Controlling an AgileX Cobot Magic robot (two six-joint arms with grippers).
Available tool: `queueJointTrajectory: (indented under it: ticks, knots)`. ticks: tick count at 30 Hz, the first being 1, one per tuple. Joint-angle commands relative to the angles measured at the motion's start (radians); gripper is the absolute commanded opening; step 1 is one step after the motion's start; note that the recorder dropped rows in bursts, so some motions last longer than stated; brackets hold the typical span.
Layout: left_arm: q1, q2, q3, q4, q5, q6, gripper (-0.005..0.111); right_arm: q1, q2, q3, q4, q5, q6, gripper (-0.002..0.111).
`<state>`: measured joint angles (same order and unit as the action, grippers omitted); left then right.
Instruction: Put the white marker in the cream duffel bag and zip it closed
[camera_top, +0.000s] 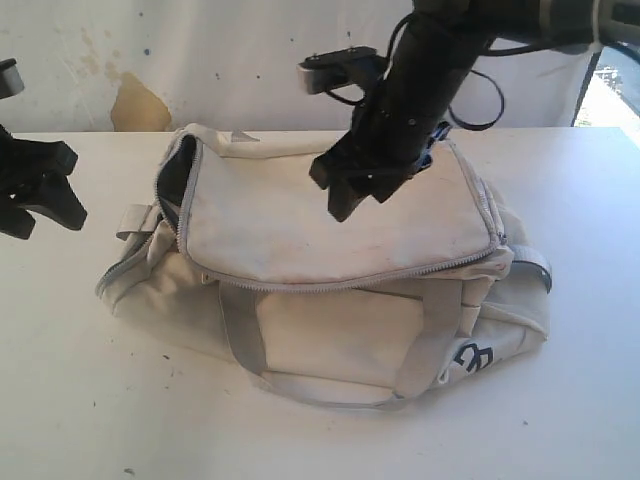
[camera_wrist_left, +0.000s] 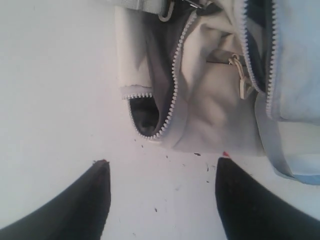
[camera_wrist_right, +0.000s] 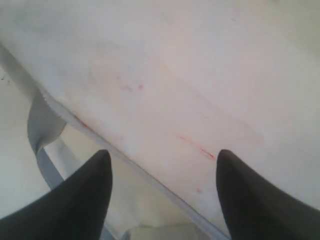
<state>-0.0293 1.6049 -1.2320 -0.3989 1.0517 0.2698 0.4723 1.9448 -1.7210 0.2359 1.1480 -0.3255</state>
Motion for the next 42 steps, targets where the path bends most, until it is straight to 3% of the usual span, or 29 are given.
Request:
queueJointTrajectory:
  ticks: [1, 9, 18, 23, 28, 31, 37, 42]
  knots:
    - [-0.06, -0.033, -0.004, -0.014, 0.007, 0.029, 0.064, -0.095, -0.029, -0.002, 0.002, 0.051, 0.019, 0.057]
    - [-0.241, -0.035, -0.004, -0.004, -0.031, 0.09, 0.064, -0.245, -0.046, 0.0, 0.027, 0.073, 0.076, 0.057]
    - [-0.384, -0.035, -0.004, -0.048, -0.13, 0.13, 0.065, -0.376, -0.024, 0.009, 0.071, 0.073, 0.149, 0.057]
    - [-0.402, -0.035, -0.004, -0.049, -0.174, 0.13, 0.065, -0.446, -0.026, 0.091, 0.101, 0.073, 0.072, 0.057]
    - [-0.402, -0.02, -0.004, -0.057, -0.177, 0.147, 0.064, -0.523, -0.045, 0.21, 0.333, 0.073, -0.133, 0.057]
    - [-0.402, -0.004, -0.004, -0.064, -0.173, 0.164, 0.064, -0.551, -0.079, 0.272, 0.379, 0.073, -0.274, 0.057]
    - [-0.402, 0.008, -0.004, -0.064, -0.198, 0.182, 0.064, -0.553, -0.149, 0.364, 0.34, 0.073, -0.482, 0.054]
    - [-0.402, 0.008, -0.004, -0.062, -0.197, 0.192, 0.064, -0.553, -0.157, 0.43, 0.148, 0.073, -0.554, 0.046]
